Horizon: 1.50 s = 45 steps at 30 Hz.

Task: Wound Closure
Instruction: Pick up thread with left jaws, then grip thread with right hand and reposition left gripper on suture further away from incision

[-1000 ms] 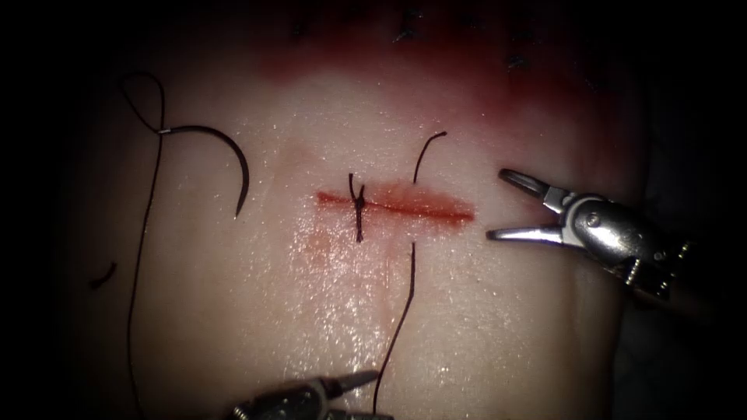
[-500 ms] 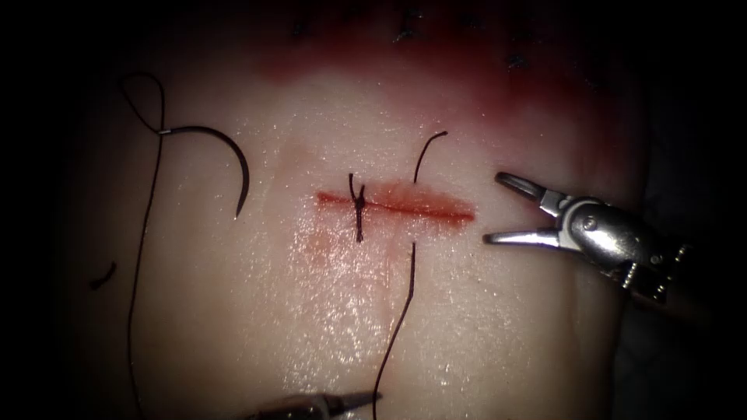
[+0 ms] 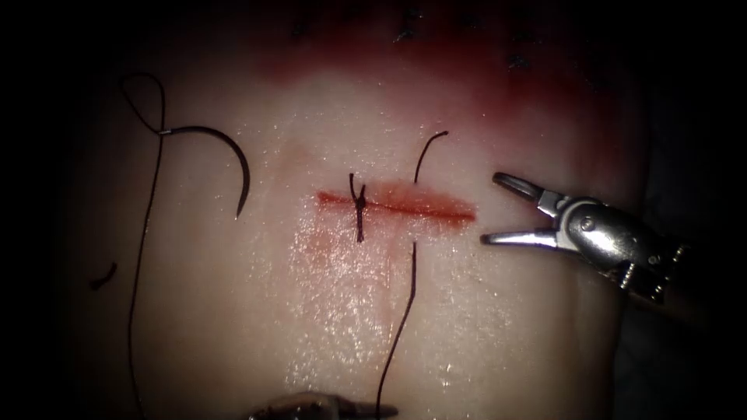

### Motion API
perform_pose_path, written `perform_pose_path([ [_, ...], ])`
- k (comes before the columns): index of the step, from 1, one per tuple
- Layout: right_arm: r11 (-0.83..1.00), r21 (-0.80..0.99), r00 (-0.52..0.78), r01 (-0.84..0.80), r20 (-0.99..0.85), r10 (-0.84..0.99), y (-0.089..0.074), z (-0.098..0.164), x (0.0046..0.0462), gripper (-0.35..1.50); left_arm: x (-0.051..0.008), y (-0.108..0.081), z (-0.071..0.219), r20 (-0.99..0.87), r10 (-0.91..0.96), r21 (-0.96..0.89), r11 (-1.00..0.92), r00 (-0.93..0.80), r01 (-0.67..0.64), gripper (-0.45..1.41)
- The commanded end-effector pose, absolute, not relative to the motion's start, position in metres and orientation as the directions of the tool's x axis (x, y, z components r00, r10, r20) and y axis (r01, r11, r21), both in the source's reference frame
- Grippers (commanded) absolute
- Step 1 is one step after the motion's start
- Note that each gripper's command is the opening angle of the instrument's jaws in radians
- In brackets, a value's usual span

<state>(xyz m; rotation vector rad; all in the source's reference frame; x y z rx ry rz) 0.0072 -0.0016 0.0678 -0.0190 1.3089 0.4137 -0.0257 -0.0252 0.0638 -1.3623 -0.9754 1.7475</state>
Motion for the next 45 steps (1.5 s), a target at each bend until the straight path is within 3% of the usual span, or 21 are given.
perform_pose_path([
  [1, 0.932, 0.218, 0.192, -0.29, -0.941, 0.28, -0.002, 0.068, 0.0077, 1.41, -0.0256, -0.025, 0.064, -0.452, 0.874, -0.882, -0.467, -0.177, -0.056, -0.35],
  [10, 0.972, 0.144, 0.259, -0.185, -0.947, 0.19, -0.005, 0.068, 0.0092, 1.4, -0.0218, -0.018, 0.06, -0.532, 0.841, -0.834, -0.541, -0.1, -0.106, -0.35],
  [19, 0.99, -0.115, 0.439, -0.085, -0.896, -0.067, -0.007, 0.063, 0.0137, 1.23, -0.0228, -0.016, 0.055, -0.604, 0.79, -0.778, -0.613, -0.105, -0.141, -0.35],
  [21, 0.963, -0.264, 0.504, -0.062, -0.841, -0.198, -0.006, 0.06, 0.0148, 1.23, -0.0228, -0.014, 0.054, -0.588, 0.803, -0.781, -0.594, -0.095, -0.194, -0.35],
  [27, 0.909, -0.413, 0.521, -0.056, -0.789, -0.326, -0.007, 0.057, 0.0166, 1.33, -0.0228, -0.012, 0.053, -0.571, 0.817, -0.783, -0.571, -0.081, -0.246, -0.35],
  [45, 0.898, -0.44, 0.53, -0.02, -0.767, -0.363, -0.007, 0.06, 0.0214, 1.28, -0.024, -0.013, 0.055, -0.573, 0.812, -0.779, -0.582, -0.11, -0.234, -0.35],
])
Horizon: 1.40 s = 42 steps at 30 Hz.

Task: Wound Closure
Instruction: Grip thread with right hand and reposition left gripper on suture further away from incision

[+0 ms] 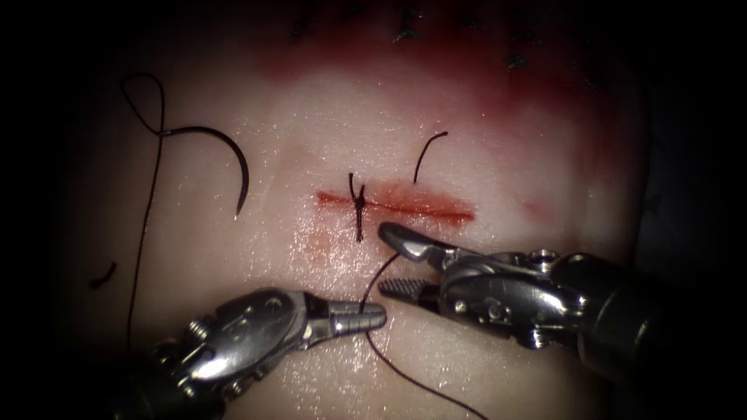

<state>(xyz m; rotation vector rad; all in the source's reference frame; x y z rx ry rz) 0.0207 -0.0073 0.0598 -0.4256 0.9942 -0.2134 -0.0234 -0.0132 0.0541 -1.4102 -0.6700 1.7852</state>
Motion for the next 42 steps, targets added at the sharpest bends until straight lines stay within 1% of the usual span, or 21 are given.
perform_pose_path([
  [1, 0.899, -0.438, 0.529, -0.02, -0.767, -0.362, -0.0071, 0.0599, 0.0214, 1.26, -0.024, -0.013, 0.0546, -0.573, 0.812, -0.779, -0.582, -0.11, -0.233, -0.35],
  [5, 0.901, -0.434, 0.517, -0.021, -0.776, -0.362, -0.0072, 0.059, 0.0215, 1.21, -0.024, -0.013, 0.0546, -0.573, 0.812, -0.779, -0.582, -0.11, -0.233, -0.35],
  [7, 0.899, -0.437, 0.509, -0.017, -0.778, -0.368, -0.0074, 0.0587, 0.0215, 1.15, -0.0241, -0.0129, 0.0546, -0.573, 0.812, -0.779, -0.582, -0.11, -0.235, -0.35],
  [8, 0.897, -0.441, 0.508, -0.014, -0.776, -0.373, -0.0074, 0.0586, 0.0216, 1.06, -0.0242, -0.0129, 0.0547, -0.573, 0.812, -0.779, -0.581, -0.109, -0.235, -0.35],
  [9, 0.892, -0.451, 0.507, -0.011, -0.772, -0.384, -0.0075, 0.0585, 0.0216, 0.91, -0.0243, -0.0129, 0.0546, -0.573, 0.812, -0.779, -0.581, -0.109, -0.234, -0.35],
  [10, 0.889, -0.456, 0.508, 0.036, -0.758, -0.409, -0.0077, 0.0585, 0.0214, -0.17, -0.0244, -0.013, 0.0546, -0.573, 0.812, -0.779, -0.581, -0.109, -0.234, -0.35],
  [11, 0.889, -0.456, 0.508, 0.036, -0.758, -0.409, -0.0077, 0.0585, 0.0214, -0.17, -0.0244, -0.013, 0.0546, -0.573, 0.812, -0.779, -0.581, -0.109, -0.234, -0.35],
  [12, 0.891, -0.451, 0.512, 0.06, -0.752, -0.415, -0.0076, 0.0586, 0.0214, -0.35, -0.0244, -0.013, 0.0545, -0.573, 0.812, -0.779, -0.581, -0.109, -0.235, -0.35],
  [18, 0.891, -0.446, 0.523, 0.082, -0.742, -0.419, -0.0073, 0.0598, 0.0215, -0.35, -0.0245, -0.0135, 0.0541, -0.571, 0.812, -0.778, -0.582, -0.123, -0.237, -0.35],
  [19, 0.892, -0.442, 0.525, 0.093, -0.74, -0.421, -0.0073, 0.0601, 0.0214, -0.35, -0.0245, -0.0135, 0.054, -0.569, 0.812, -0.778, -0.582, -0.126, -0.237, -0.1],
  [20, 0.892, -0.442, 0.525, 0.093, -0.74, -0.421, -0.0073, 0.0601, 0.0214, -0.35, -0.0245, -0.0135, 0.054, -0.569, 0.812, -0.778, -0.582, -0.126, -0.237, -0.1],
  [21, 0.893, -0.441, 0.528, 0.096, -0.738, -0.421, -0.0072, 0.0602, 0.0212, -0.35, -0.0245, -0.0135, 0.054, -0.569, 0.813, -0.777, -0.581, -0.126, -0.24, 0.15],
  [22, 0.893, -0.44, 0.531, 0.096, -0.736, -0.42, -0.0071, 0.0603, 0.0211, -0.35, -0.0245, -0.0134, 0.054, -0.569, 0.813, -0.767, -0.579, -0.126, -0.276, 0.44],
  [23, 0.894, -0.438, 0.537, 0.098, -0.733, -0.418, -0.0069, 0.0603, 0.0209, -0.35, -0.0246, -0.0133, 0.0541, -0.568, 0.813, -0.754, -0.576, -0.126, -0.316, 0.58],
  [24, 0.894, -0.44, 0.541, 0.087, -0.733, -0.414, -0.0065, 0.0604, 0.0207, -0.35, -0.0246, -0.0132, 0.0542, -0.572, 0.81, -0.734, -0.575, -0.128, -0.362, 0.67],
  [25, 0.894, -0.44, 0.545, 0.081, -0.731, -0.409, -0.0061, 0.0605, 0.0205, -0.35, -0.0247, -0.0132, 0.0544, -0.596, 0.791, -0.699, -0.596, -0.14, -0.396, 0.71],
  [26, 0.896, -0.438, 0.548, 0.078, -0.732, -0.406, -0.0056, 0.0605, 0.0203, -0.35, -0.0248, -0.0133, 0.0546, -0.603, 0.787, -0.693, -0.596, -0.128, -0.406, 0.73],
  [31, 0.905, -0.424, 0.565, 0.043, -0.736, -0.372, -0.0022, 0.0605, 0.0195, -0.35, -0.0261, -0.0152, 0.0569, -0.634, 0.765, -0.656, -0.608, -0.112, -0.447, 0.71],
  [36, 0.911, -0.412, 0.573, 0.023, -0.742, -0.349, -0.0002, 0.06, 0.0192, -0.35, -0.0274, -0.0168, 0.0597, -0.648, 0.754, -0.651, -0.62, -0.103, -0.438, 0.72],
  [42, 0.914, -0.406, 0.583, 0.021, -0.737, -0.34, 0.0011, 0.0606, 0.0189, -0.35, -0.0273, -0.0182, 0.0609, -0.634, 0.772, -0.685, -0.585, -0.04, -0.435, 0.7],
])
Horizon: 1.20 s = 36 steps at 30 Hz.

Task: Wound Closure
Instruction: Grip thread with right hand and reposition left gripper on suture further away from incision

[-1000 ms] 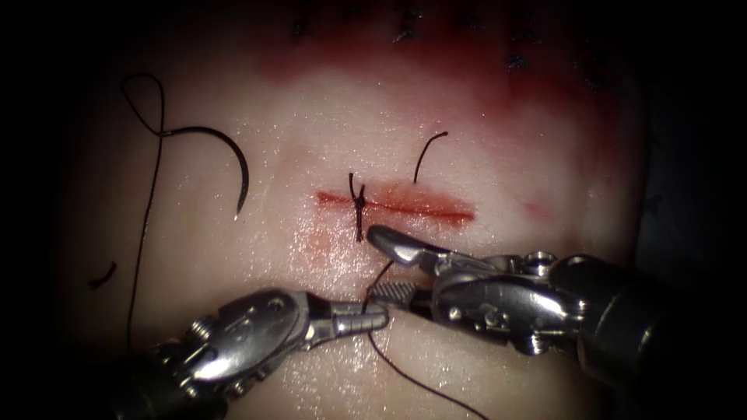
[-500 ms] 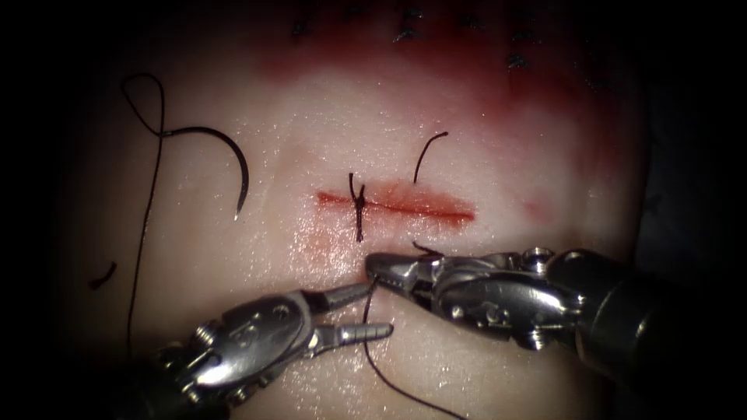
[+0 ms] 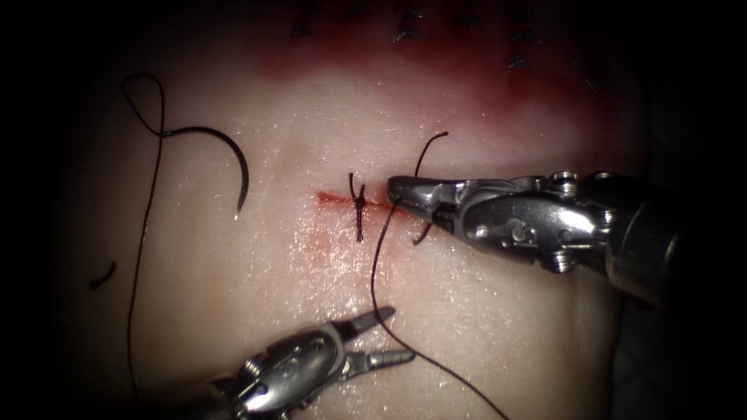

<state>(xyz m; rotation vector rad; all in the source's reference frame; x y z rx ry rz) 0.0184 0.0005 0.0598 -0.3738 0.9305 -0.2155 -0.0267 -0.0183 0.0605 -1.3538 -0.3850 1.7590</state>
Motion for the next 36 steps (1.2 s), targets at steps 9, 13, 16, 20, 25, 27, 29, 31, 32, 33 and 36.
perform_pose_path([
  [9, 0.912, -0.409, 0.59, 0.02, -0.732, -0.341, 0.0016, 0.0616, 0.0188, -0.35, -0.0283, -0.019, 0.0611, -0.603, 0.795, -0.75, -0.537, 0.066, -0.385, 0.7],
  [13, 0.912, -0.409, 0.591, 0.02, -0.731, -0.34, 0.0016, 0.0617, 0.0187, -0.35, -0.0287, -0.0189, 0.0609, -0.596, 0.794, -0.776, -0.53, 0.123, -0.343, 0.7],
  [16, 0.912, -0.409, 0.59, 0.02, -0.732, -0.341, 0.0017, 0.0617, 0.0186, -0.35, -0.0289, -0.0189, 0.0608, -0.573, 0.804, -0.803, -0.51, 0.16, -0.309, 0.7],
  [20, 0.912, -0.41, 0.59, 0.021, -0.731, -0.342, 0.0015, 0.0617, 0.0186, -0.35, -0.0291, -0.019, 0.0607, -0.544, 0.821, -0.827, -0.49, 0.173, -0.277, 0.67],
  [25, 0.911, -0.411, 0.59, 0.021, -0.731, -0.343, 0.0014, 0.0618, 0.0186, -0.35, -0.0293, -0.0192, 0.0608, -0.535, 0.827, -0.836, -0.488, 0.173, -0.253, 0.55],
  [27, 0.911, -0.411, 0.589, 0.021, -0.731, -0.344, 0.0014, 0.0618, 0.0186, -0.35, -0.0296, -0.0193, 0.0608, -0.526, 0.832, -0.842, -0.481, 0.175, -0.245, 0.54],
  [29, 0.911, -0.411, 0.589, 0.021, -0.731, -0.344, 0.0014, 0.0618, 0.0186, -0.35, -0.0297, -0.0195, 0.0609, -0.518, 0.837, -0.848, -0.475, 0.177, -0.236, 0.49],
  [31, 0.911, -0.412, 0.589, 0.022, -0.731, -0.344, 0.0013, 0.0618, 0.0186, -0.35, -0.0298, -0.0196, 0.061, -0.504, 0.845, -0.858, -0.464, 0.178, -0.221, 0.35],
  [32, 0.911, -0.412, 0.589, 0.022, -0.731, -0.345, 0.0013, 0.0618, 0.0185, -0.35, -0.0298, -0.0196, 0.061, -0.504, 0.845, -0.858, -0.465, 0.178, -0.219, 0.28],
  [33, 0.911, -0.412, 0.589, 0.022, -0.731, -0.345, 0.0012, 0.0618, 0.0185, -0.35, -0.0299, -0.0196, 0.061, -0.498, 0.849, -0.862, -0.462, 0.178, -0.21, 0.16],
  [36, 0.91, -0.414, 0.588, 0.022, -0.731, -0.346, 0.0011, 0.0618, 0.0185, -0.35, -0.0301, -0.0196, 0.0611, -0.472, 0.862, -0.879, -0.445, 0.185, -0.172, -0.35],
])
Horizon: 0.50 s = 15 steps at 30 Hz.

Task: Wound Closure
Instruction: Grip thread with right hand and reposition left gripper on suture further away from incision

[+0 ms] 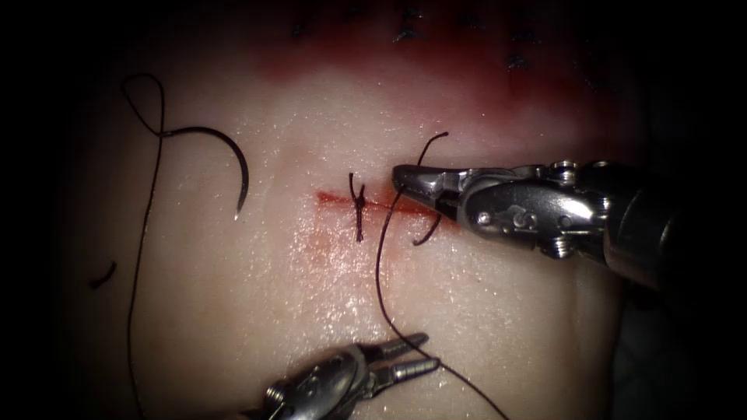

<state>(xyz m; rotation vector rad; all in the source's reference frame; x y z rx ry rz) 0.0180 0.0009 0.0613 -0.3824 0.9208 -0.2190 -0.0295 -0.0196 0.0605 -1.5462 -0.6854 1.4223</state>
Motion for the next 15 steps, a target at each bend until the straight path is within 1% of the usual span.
perform_pose_path([
  [1, 0.91, -0.414, 0.588, 0.022, -0.731, -0.347, 0.0011, 0.0618, 0.0185, -0.35, -0.03, -0.0195, 0.0611, -0.472, 0.861, -0.88, -0.448, 0.188, -0.16, -0.35],
  [7, 0.909, -0.415, 0.586, 0.026, -0.73, -0.35, 0.0009, 0.0618, 0.018, -0.35, -0.0286, -0.0197, 0.0609, -0.47, 0.857, -0.881, -0.47, 0.214, -0.054, -0.35],
  [10, 0.909, -0.416, 0.585, 0.027, -0.73, -0.352, 0.0007, 0.0618, 0.0178, -0.35, -0.0279, -0.0196, 0.0607, -0.466, 0.857, -0.883, -0.465, 0.218, -0.061, -0.35],
  [15, 0.91, -0.413, 0.579, 0.027, -0.736, -0.351, -0.0001, 0.0616, 0.0172, -0.35, -0.0258, -0.0193, 0.0599, -0.528, 0.823, -0.849, -0.519, 0.21, -0.099, -0.35],
])
